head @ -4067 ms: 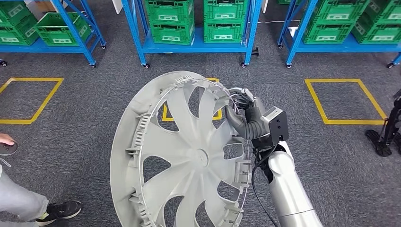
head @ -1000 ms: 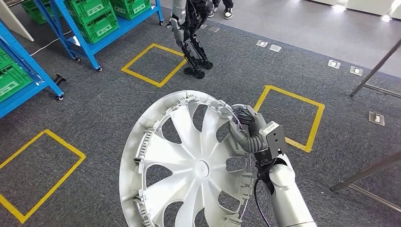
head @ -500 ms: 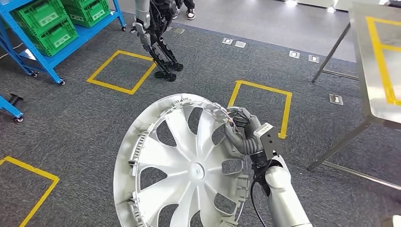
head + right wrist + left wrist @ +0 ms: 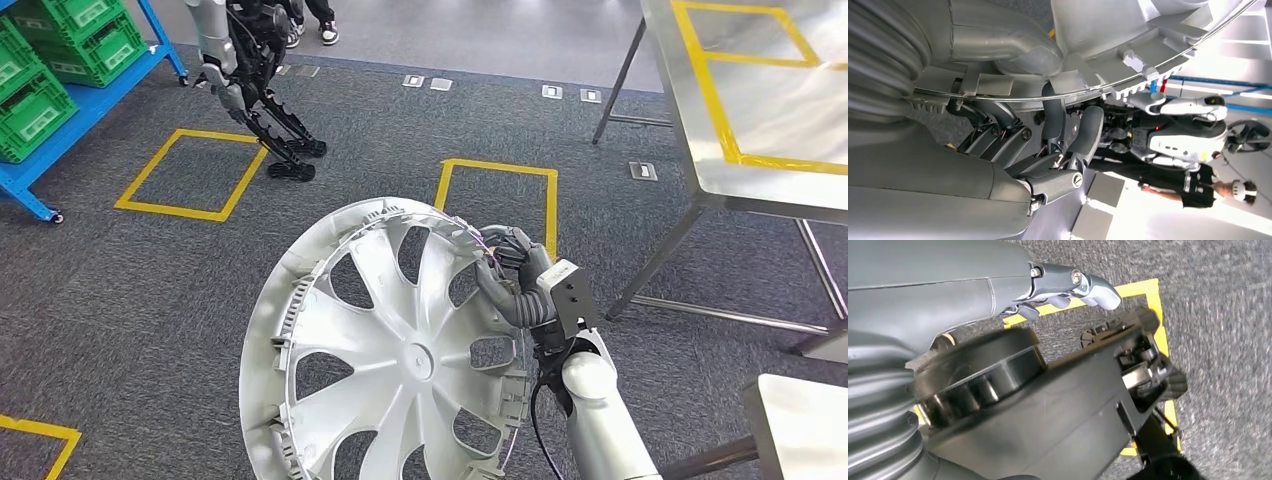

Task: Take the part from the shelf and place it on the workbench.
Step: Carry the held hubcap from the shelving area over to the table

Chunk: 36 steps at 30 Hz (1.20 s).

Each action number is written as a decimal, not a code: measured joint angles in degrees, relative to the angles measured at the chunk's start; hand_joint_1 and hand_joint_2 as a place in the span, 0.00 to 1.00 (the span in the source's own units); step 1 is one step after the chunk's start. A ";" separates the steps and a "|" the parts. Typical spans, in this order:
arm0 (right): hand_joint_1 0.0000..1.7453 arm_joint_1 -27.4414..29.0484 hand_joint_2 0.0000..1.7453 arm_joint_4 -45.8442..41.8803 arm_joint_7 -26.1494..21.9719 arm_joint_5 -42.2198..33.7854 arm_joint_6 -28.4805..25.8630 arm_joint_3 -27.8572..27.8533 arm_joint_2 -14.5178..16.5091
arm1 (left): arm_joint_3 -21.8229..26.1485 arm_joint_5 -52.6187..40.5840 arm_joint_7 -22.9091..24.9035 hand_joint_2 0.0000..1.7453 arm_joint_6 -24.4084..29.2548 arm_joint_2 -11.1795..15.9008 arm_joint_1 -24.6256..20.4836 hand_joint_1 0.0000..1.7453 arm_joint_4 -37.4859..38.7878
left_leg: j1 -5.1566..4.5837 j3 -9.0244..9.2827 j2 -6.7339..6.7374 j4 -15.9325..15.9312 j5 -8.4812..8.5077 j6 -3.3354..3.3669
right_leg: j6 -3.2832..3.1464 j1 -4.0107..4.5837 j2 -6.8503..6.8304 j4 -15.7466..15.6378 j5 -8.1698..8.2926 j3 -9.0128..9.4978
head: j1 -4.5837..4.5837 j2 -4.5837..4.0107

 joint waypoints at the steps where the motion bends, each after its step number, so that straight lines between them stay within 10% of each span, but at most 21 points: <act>1: 1.00 0.05 1.00 -0.09 0.03 0.09 -0.02 0.02 0.07 | 0.00 -0.03 0.02 1.00 -0.04 -0.01 -0.03 0.00 0.00 | 0.12 -0.73 -1.60 1.84 -1.25 -0.27 | -0.28 -0.27 0.57 -0.24 0.21 0.09 | -0.09 0.00; 4: 1.00 0.24 1.00 -0.21 0.22 0.39 -0.13 0.09 0.29 | 0.00 -0.05 0.05 1.00 -0.12 0.00 0.15 0.00 0.02 | 0.54 -5.44 -4.92 12.34 -6.21 -0.76 | -0.57 -0.45 2.61 -0.29 0.36 0.07 | -0.43 0.00; 6: 1.00 0.49 1.00 -0.21 0.33 0.56 -0.19 0.09 0.31 | 0.00 -0.05 0.04 1.00 -0.13 0.03 0.25 0.00 0.01 | 0.81 -6.72 -5.17 14.73 -5.90 -1.03 | -0.46 -0.54 4.28 -0.18 0.40 0.07 | -0.48 0.00; 9: 1.00 0.61 1.00 -0.26 0.37 0.67 -0.21 0.09 0.34 | 0.00 -0.04 -0.05 1.00 -0.13 0.08 0.24 0.00 0.02 | 1.59 -2.44 -7.43 4.99 -0.36 -1.57 | 0.31 -0.88 6.73 0.47 0.26 -0.07 | -0.51 0.00; 13: 1.00 0.55 1.00 -0.37 0.48 0.68 -0.36 0.09 0.43 | 0.00 -0.04 -0.05 1.00 -0.19 0.01 0.15 0.00 0.08 | 1.54 -0.36 -9.11 0.30 0.80 -0.64 | 2.15 -1.29 9.32 0.76 0.65 -1.03 | -0.58 0.00; 15: 1.00 0.62 1.00 -0.40 0.50 0.69 -0.38 0.08 0.36 | 0.00 -0.04 -0.06 1.00 -0.19 0.01 0.06 0.00 0.03 | 1.39 -0.32 -7.78 0.01 1.21 0.37 | 2.72 -1.35 7.97 1.32 0.41 -1.59 | -0.44 0.00; 18: 1.00 0.37 1.00 -0.41 0.50 0.72 -0.37 0.10 0.36 | 0.00 -0.04 -0.08 1.00 -0.19 0.00 0.16 0.00 -0.01 | 1.05 -0.48 -5.46 -0.29 1.51 1.36 | 2.91 -0.90 2.91 9.66 -4.12 -5.59 | 0.07 0.00; 21: 1.00 0.32 1.00 -0.38 0.52 0.80 -0.36 0.10 0.33 | 0.00 -0.04 -0.08 1.00 -0.19 0.10 0.35 0.00 -0.01 | 0.60 -0.58 -2.92 -0.27 1.40 1.64 | 2.80 -0.85 2.03 16.96 -6.46 -8.85 | 0.14 0.00; 27: 1.00 -0.71 1.00 -0.37 0.48 1.08 -0.26 0.10 0.37 | 0.00 0.17 -0.29 1.00 -0.18 0.05 0.14 0.00 -0.02 | 0.01 -0.20 0.87 -0.30 0.96 0.99 | 0.96 0.63 -3.15 0.78 -0.44 -0.18 | 0.10 0.00; 29: 1.00 -1.13 1.00 -0.40 0.49 1.29 -0.27 0.09 0.35 | 0.00 0.21 -0.38 1.00 -0.18 0.03 0.03 0.00 -0.03 | 0.04 -0.05 1.82 -0.47 0.77 0.37 | 0.53 0.56 -1.67 0.52 -0.04 -0.31 | 0.07 0.00; 31: 1.00 -1.50 1.00 -0.53 0.65 1.83 -0.27 0.07 0.30 | 0.00 0.22 -0.50 1.00 -0.19 0.02 -0.06 0.00 -0.04 | 0.16 -0.39 -0.02 0.93 -0.54 -0.23 | -0.02 0.05 -0.26 -0.02 0.40 -0.18 | -0.02 0.00; 33: 1.00 -1.88 1.00 -0.62 1.02 2.50 -0.21 0.07 0.28 | 0.01 0.22 -0.62 1.00 -0.19 0.03 0.03 0.00 -0.03 | 0.37 -2.72 -3.60 6.74 -3.73 -0.60 | -0.38 -0.25 1.11 -0.28 0.65 -0.07 | -0.27 0.00; 36: 1.00 -2.09 1.00 -0.56 1.37 3.14 -0.03 0.08 0.18 | 0.03 0.21 -0.68 1.00 -0.21 0.07 0.39 0.00 -0.03 | 0.64 -6.99 -5.12 15.26 -6.32 -0.91 | -0.45 -0.33 3.60 -0.16 0.68 -0.10 | -0.51 0.00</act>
